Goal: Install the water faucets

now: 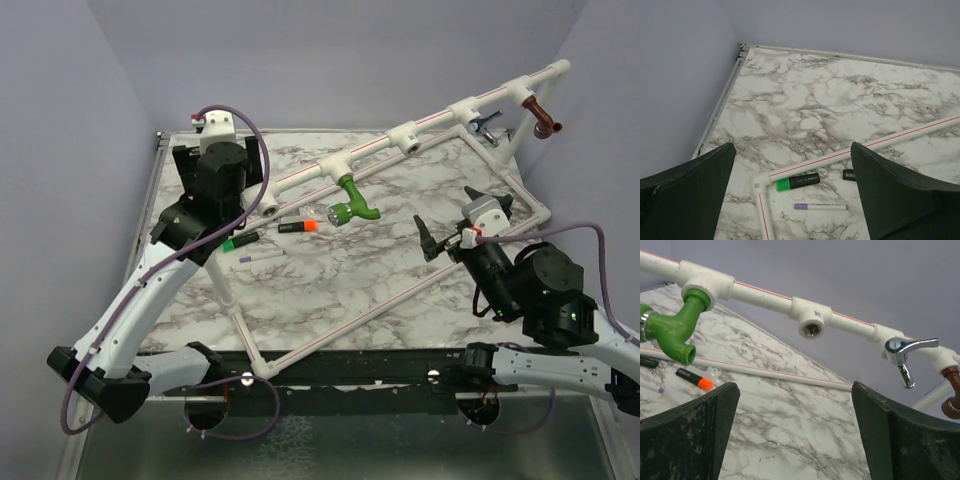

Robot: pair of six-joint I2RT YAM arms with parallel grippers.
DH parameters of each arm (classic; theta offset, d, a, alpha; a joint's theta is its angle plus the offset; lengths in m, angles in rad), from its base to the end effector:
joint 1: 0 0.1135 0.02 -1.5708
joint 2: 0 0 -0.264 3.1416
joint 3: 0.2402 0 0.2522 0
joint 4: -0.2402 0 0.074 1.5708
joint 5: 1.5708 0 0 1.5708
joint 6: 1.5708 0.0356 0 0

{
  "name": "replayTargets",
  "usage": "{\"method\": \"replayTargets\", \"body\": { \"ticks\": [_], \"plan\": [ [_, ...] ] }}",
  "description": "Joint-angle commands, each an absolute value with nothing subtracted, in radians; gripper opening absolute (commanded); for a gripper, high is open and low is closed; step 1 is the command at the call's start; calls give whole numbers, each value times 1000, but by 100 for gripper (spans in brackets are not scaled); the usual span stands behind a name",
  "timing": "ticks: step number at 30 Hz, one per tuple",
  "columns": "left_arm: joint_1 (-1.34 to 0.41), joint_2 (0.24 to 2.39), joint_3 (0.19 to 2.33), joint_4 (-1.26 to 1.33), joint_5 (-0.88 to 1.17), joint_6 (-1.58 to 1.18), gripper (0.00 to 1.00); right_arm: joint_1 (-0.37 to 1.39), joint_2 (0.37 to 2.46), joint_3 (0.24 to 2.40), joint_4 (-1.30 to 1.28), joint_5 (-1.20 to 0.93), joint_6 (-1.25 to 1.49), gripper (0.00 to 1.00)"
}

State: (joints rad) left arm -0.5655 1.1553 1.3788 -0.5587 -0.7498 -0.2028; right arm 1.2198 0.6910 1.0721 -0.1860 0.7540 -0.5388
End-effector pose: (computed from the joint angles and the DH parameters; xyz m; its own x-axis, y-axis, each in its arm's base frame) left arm 0.2101 -0.1046 0.4349 -0.2416 -0.0212 -0.9701 -0.2041 0.9785 0.0294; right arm 0.0640 0.1040 0.4479 0.2900 -0.2959 -0.9101 -0.3551 0.8498 -0.3895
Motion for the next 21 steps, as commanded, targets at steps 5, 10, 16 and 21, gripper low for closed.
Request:
{"method": "replayTargets", "body": {
  "ticks": [5, 10, 16, 21],
  "plan": [
    [-586, 1229, 1451, -629, -727, -165, 99, 1218, 634, 979, -279, 855, -432, 100],
    [-586, 1229, 1506, -590, -717, -137, 99, 1217, 617, 927, -288, 853, -387, 100],
    [-586, 1230, 1573, -558, -609, -120, 99, 1218, 659, 875, -282, 833, -335, 100],
    [-586, 1227, 1627, -549, -516, -130, 99, 1196, 724, 809, -225, 799, -307, 100]
  ]
}}
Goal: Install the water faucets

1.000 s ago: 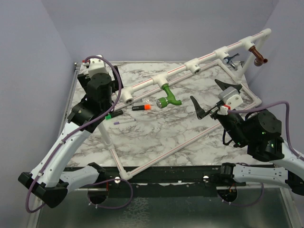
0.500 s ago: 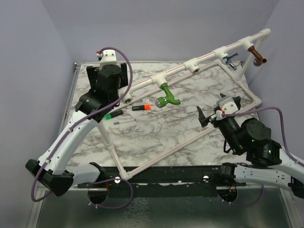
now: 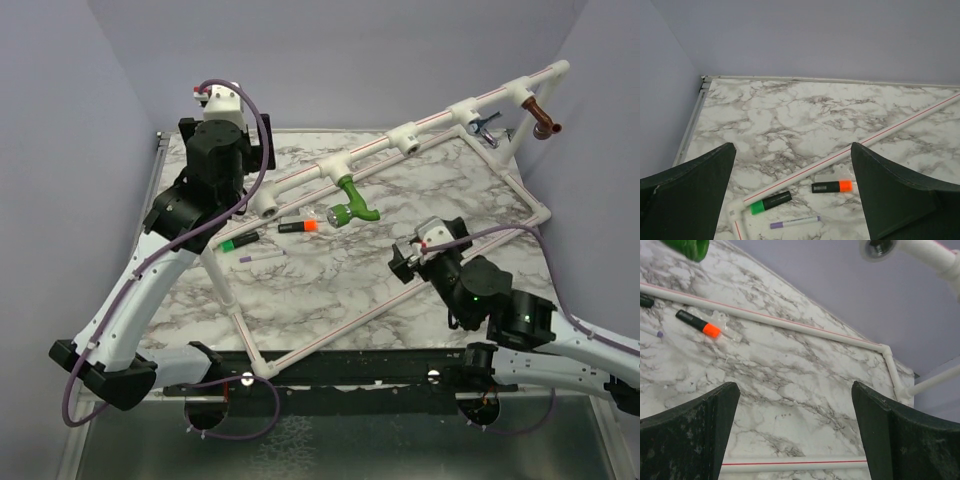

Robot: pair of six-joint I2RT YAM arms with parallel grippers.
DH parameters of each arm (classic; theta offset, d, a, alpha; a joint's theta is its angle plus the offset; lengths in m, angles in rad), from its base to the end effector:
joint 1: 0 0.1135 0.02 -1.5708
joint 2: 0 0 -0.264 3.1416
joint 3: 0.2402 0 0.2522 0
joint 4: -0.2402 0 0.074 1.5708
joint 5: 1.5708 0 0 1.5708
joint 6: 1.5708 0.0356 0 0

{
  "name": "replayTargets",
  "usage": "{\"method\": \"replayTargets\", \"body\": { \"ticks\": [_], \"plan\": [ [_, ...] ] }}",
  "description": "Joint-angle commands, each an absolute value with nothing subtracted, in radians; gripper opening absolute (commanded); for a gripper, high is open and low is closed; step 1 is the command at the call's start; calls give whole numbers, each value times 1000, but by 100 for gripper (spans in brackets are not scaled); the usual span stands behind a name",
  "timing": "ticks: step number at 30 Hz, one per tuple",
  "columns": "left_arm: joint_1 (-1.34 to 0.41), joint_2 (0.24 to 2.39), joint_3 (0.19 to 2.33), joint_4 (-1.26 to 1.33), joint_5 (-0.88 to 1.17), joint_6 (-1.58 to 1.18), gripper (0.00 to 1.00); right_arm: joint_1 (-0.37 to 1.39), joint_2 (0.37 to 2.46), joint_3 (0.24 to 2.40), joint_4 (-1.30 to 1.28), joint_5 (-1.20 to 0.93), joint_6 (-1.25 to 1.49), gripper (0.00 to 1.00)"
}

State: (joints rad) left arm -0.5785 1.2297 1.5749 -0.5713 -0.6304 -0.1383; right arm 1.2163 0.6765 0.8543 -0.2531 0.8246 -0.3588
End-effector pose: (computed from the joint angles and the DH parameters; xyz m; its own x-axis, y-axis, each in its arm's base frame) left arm 0.2141 -0.1148 0.4786 -0.1805 -0.0151 -0.9835 -0.0648 0.9979 -0.0035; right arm 0.0740 0.1246 0.3738 0.1099 -0.3899 -0.9143 -0.3673 0.8388 -0.4019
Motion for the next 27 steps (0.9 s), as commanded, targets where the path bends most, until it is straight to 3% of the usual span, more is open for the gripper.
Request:
{"method": "replayTargets", "body": {
  "ticks": [1, 7, 13, 22, 27],
  "plan": [
    [-586, 1226, 1638, -550, -499, -130, 99, 1177, 739, 801, -218, 772, -292, 100],
    [-586, 1184, 1659, -550, -350, -119, 99, 903, 833, 740, -153, 477, -182, 100],
    [-586, 1106, 1613, -551, -257, -125, 99, 679, 942, 676, -32, 321, -83, 100],
    [-586, 1002, 1529, -552, -203, -135, 99, 351, 1004, 495, 253, 267, -13, 100],
    [-586, 966, 1498, -551, -178, -147, 99, 250, 1083, 398, 485, 348, 27, 100]
  ]
}}
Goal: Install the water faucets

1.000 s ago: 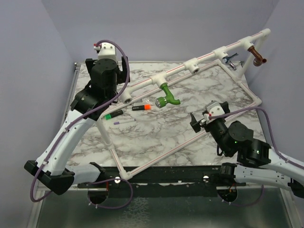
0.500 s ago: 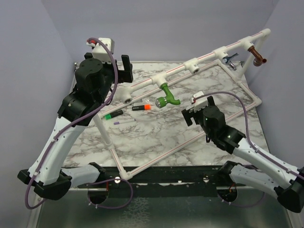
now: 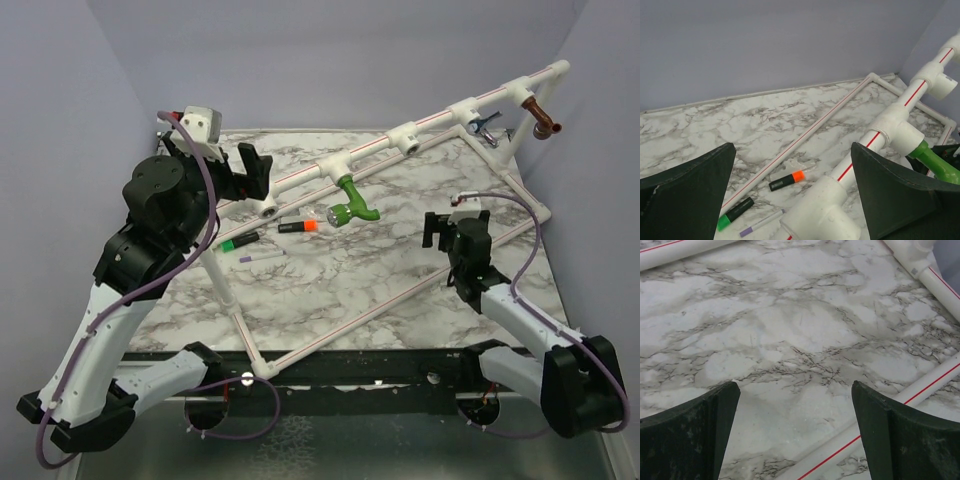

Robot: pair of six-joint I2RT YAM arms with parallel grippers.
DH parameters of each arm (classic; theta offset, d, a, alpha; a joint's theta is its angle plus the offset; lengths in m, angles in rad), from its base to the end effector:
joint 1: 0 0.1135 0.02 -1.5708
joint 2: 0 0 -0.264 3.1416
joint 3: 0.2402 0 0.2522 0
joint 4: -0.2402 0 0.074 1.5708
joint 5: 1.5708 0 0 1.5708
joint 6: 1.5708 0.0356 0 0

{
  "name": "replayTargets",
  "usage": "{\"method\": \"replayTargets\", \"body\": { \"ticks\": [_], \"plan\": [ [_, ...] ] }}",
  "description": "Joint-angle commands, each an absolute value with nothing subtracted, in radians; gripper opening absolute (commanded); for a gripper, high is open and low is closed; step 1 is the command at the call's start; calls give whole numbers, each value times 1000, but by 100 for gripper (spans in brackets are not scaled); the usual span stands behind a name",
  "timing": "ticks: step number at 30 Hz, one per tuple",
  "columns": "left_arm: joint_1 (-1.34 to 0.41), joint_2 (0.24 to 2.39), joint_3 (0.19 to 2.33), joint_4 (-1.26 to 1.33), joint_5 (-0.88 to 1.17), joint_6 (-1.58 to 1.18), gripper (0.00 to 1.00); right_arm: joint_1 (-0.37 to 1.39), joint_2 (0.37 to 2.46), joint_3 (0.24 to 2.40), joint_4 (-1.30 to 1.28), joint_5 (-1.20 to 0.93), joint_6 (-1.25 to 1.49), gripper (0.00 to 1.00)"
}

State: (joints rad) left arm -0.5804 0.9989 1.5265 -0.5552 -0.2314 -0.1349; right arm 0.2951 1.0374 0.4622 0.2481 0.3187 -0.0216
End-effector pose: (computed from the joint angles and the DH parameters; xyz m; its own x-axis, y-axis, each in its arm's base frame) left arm 0.1443 -0.0848 0.5077 -0.0689 -0.1114 -0.9914 0.3358 0.9332 -0.1282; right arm 0.2195 0.0551 0.2233 -0.3075 -0.1149 -0.9446 0.0011 0.9926 -0.1211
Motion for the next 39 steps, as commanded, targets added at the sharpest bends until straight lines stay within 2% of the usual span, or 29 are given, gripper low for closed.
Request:
{"method": "replayTargets", "body": {
  "ticks": [1, 7, 15, 17, 20, 25, 39],
  "plan": [
    [-586, 959, 1493, -553, -177, -149, 99, 236, 1103, 385, 521, 357, 25, 100],
    [-591, 915, 1460, -554, -179, -143, 99, 145, 1232, 288, 793, 300, 17, 100],
    [-604, 905, 1440, -556, -189, -134, 99, 135, 1453, 242, 1154, 216, -76, 100],
    [-606, 906, 1438, -556, -193, -134, 99, 131, 1500, 247, 1167, 176, -90, 100],
    [-606, 910, 1433, -556, -191, -134, 99, 127, 1596, 205, 1347, 137, -104, 100],
    [-606, 916, 1422, -555, -188, -135, 99, 118, 1609, 206, 1338, 104, -106, 100],
    [-608, 883, 1406, -568, -191, -146, 99, 117, 1614, 228, 1313, 177, -78, 100]
  ]
}}
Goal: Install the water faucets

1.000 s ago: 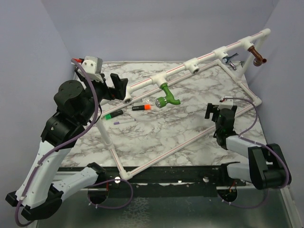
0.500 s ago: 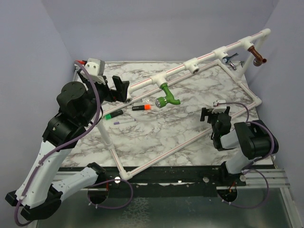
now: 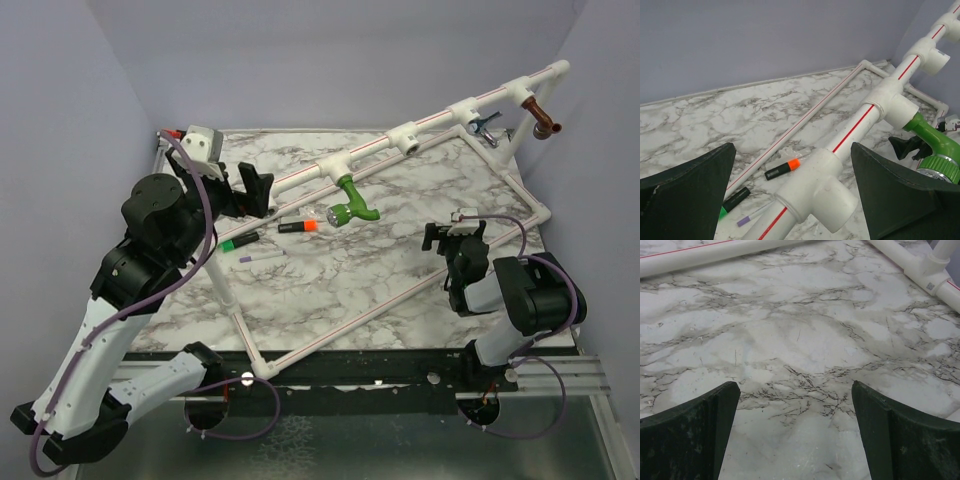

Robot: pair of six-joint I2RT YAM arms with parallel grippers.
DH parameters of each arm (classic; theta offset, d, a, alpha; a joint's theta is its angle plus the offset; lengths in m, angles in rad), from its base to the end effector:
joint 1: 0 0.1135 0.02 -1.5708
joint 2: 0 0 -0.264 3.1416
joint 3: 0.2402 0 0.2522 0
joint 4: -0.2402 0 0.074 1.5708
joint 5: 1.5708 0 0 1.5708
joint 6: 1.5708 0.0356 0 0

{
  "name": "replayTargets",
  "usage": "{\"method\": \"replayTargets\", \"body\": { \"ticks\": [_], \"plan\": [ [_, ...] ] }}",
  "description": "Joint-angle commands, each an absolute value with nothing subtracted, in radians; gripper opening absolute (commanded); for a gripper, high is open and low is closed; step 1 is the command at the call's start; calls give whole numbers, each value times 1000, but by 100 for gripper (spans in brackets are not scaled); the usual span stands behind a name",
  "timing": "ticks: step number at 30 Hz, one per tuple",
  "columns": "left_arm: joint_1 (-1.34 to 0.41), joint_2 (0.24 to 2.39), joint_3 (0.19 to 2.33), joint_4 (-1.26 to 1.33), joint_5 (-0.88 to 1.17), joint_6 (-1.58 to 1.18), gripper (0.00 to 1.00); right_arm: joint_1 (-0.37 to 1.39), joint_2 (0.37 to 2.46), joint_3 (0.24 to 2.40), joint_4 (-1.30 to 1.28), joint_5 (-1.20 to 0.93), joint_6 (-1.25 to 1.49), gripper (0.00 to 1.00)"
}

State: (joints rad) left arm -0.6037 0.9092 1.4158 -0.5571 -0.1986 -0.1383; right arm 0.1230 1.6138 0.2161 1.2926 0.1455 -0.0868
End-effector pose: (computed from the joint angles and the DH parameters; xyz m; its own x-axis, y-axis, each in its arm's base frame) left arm 0.1288 -0.0803 0.4876 -0.0955 -0.0983 -0.9906 0.3848 0.9141 -0.1278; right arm 0.2401 0.0245 0.1348 -0.1056 -0.0995 -0.9894 0.0126 0.9948 -0.1014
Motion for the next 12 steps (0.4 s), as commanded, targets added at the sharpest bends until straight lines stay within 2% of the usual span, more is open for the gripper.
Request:
{"method": "replayTargets", "body": {
  "ticks": [1, 12],
  "plan": [
    [-607, 878, 1404, -571, -192, -147, 99, 118, 1615, 228, 1312, 177, -77, 100],
    [-607, 821, 1335, -597, -213, -144, 99, 75, 1612, 266, 1230, 119, -50, 100]
  ]
}}
